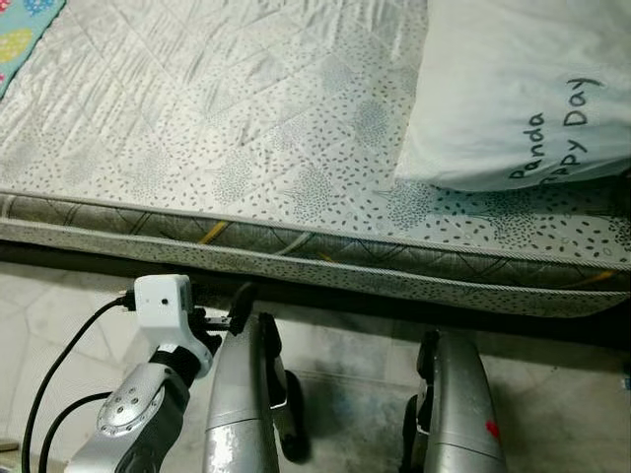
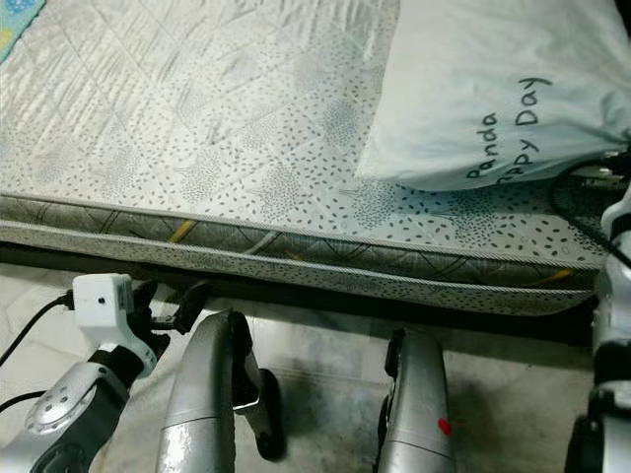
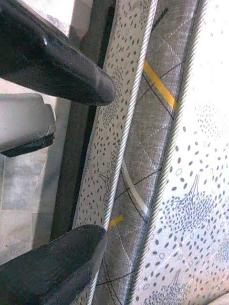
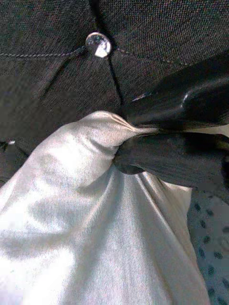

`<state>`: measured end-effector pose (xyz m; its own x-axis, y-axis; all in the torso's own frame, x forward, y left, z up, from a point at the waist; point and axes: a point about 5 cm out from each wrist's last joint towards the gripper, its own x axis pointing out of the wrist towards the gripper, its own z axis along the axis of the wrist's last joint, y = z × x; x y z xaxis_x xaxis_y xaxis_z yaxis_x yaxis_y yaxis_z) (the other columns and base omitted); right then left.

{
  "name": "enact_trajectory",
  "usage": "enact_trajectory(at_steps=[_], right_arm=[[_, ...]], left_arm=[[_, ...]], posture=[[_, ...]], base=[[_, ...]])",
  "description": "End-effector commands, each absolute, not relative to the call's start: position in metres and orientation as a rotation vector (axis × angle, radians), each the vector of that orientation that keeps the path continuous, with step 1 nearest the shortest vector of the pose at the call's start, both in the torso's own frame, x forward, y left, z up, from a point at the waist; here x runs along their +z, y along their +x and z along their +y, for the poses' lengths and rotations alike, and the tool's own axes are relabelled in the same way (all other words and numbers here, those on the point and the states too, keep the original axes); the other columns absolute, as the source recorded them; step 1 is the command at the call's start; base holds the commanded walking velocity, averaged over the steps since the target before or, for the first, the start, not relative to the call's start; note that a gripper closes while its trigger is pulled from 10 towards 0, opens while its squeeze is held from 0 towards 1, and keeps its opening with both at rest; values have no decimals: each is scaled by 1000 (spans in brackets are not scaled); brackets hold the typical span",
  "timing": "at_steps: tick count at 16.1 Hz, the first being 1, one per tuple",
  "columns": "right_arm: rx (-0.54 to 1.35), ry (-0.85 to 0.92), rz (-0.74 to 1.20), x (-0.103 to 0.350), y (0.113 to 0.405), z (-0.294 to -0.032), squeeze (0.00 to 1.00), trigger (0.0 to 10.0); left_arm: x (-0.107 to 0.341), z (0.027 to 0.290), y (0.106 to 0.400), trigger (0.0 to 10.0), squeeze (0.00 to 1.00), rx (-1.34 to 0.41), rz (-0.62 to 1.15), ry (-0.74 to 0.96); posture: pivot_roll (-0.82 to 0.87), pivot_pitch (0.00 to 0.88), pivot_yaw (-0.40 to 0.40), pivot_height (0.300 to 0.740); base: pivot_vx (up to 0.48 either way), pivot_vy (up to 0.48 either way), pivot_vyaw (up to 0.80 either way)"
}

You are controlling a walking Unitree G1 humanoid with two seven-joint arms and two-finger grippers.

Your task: Clean up the room

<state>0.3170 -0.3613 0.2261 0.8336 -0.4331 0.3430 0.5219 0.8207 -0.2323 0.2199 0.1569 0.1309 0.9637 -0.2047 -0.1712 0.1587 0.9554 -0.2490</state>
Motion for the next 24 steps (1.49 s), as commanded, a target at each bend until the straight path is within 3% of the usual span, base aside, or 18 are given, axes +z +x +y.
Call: enact_trajectory(at_steps=[1,6,10,17,20,24], right_arm=[[-585,-288,-340,235,305,-370,0,0],[-587,-267,-287,218,283,-358,0,0],[-600,-259,-194,194,247,-343,0,0],[-605,-233,-140,189,229,-327,0,0],[-609,-229,-137,193,234,-328,0,0],[-538,-235,-213,218,284,-332,0,0]], left_arm=[[125,163,217,10000,0,-174,220,-222],[126,165,221,10000,0,-179,214,-216],[126,163,225,10000,0,-197,212,-214],[126,161,231,10000,0,-220,205,-216],[126,160,232,10000,0,-221,204,-216],[125,160,230,10000,0,-210,202,-220]], posture=[[-91,243,131,552],[-98,237,142,552],[-116,235,152,552],[-132,226,166,552],[-130,228,161,552],[-121,235,149,552]], base=[[0,0,0],[0,0,0],[0,0,0],[0,0,0],[0,0,0],[0,0,0]])
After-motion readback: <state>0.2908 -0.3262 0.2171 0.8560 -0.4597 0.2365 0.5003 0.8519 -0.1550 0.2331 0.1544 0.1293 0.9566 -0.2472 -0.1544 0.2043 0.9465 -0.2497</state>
